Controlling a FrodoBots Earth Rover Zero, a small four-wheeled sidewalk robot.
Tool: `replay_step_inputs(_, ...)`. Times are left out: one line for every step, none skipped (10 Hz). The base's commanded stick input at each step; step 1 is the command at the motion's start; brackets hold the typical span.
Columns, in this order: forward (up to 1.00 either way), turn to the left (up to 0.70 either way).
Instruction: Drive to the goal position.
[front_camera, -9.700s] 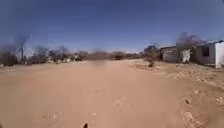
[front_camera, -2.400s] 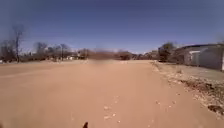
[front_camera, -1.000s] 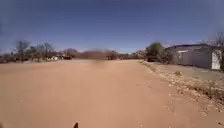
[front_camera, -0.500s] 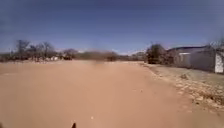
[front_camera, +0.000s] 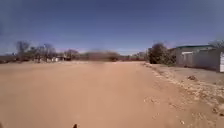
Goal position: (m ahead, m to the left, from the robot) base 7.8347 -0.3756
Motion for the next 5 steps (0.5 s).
replay_step_inputs(1.00, 0.00)
replay_step_inputs(1.00, 0.00)
replay_step_inputs(1.00, 0.00)
replay_step_inputs(1.00, 0.00)
replay_step_inputs(1.00, 0.00)
